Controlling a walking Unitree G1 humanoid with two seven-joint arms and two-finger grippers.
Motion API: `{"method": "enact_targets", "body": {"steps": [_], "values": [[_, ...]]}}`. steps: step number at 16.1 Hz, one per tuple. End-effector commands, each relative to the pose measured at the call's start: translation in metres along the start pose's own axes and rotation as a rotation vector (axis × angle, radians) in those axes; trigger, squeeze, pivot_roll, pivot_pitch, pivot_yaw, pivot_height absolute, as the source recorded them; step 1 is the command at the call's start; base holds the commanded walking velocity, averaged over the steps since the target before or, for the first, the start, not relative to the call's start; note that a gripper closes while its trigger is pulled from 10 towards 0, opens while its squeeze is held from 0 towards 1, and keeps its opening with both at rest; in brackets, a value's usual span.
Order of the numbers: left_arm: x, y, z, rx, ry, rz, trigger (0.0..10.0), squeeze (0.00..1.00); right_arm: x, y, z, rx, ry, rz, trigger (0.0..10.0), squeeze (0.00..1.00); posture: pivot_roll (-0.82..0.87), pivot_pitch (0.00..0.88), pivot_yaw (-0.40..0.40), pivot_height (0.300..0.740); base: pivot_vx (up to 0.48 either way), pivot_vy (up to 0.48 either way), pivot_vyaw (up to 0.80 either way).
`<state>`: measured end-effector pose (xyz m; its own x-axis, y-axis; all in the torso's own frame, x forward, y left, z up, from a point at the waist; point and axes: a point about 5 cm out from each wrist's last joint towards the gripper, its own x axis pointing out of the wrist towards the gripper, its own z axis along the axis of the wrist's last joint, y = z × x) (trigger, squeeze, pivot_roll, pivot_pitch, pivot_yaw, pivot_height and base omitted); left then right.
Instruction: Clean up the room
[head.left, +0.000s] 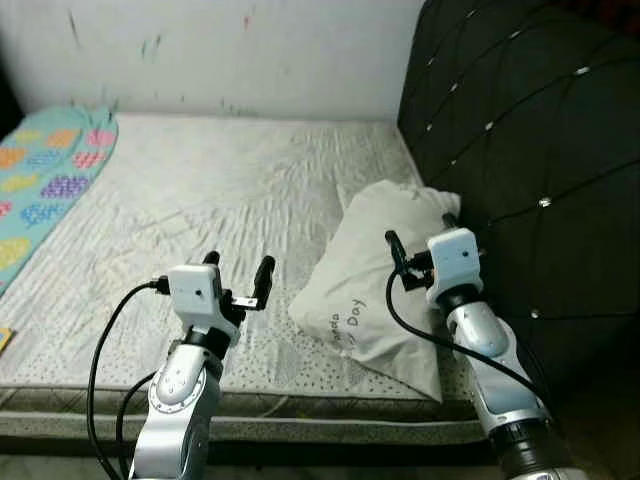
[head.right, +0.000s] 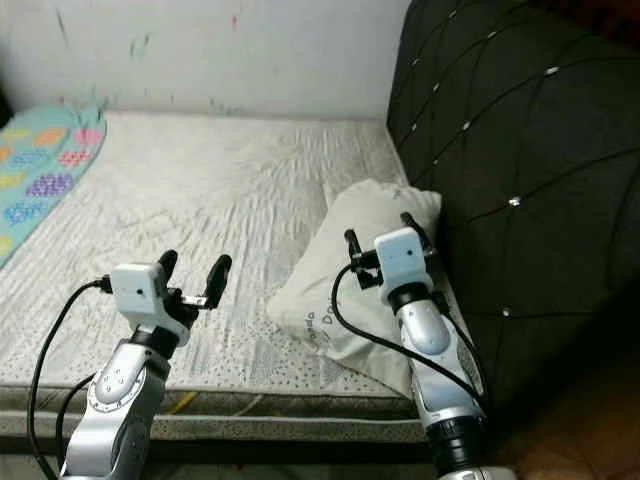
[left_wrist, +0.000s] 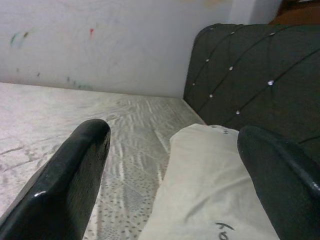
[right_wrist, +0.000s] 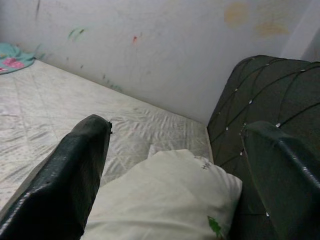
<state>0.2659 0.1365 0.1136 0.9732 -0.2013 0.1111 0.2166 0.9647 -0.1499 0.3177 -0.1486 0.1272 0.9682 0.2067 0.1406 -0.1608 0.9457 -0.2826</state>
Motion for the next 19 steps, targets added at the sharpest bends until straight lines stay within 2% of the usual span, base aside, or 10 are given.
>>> {"method": "enact_targets", "body": {"steps": [1,8,19], "values": [[-0.0001,0.0012,0.0047,0.013,-0.02,-0.013,10.0,0.0,0.003,0.0034,0.0055,0.005,-0.018,0.013,10.0,0.0,-0.03,0.0,-0.021,0.74,0.0,0.0,0.0],[-0.0009,-0.0021,0.006,-0.009,-0.033,-0.046,10.0,0.0,0.0026,0.0029,0.0058,0.005,-0.02,0.014,10.0,0.0,-0.03,0.0,-0.022,0.74,0.0,0.0,0.0],[-0.0008,-0.0035,0.0057,-0.013,-0.031,-0.061,10.0,0.0,0.003,0.0026,0.0067,0.0,-0.023,0.01,10.0,0.0,-0.04,0.0,-0.021,0.74,0.259,0.0,0.0]]}}
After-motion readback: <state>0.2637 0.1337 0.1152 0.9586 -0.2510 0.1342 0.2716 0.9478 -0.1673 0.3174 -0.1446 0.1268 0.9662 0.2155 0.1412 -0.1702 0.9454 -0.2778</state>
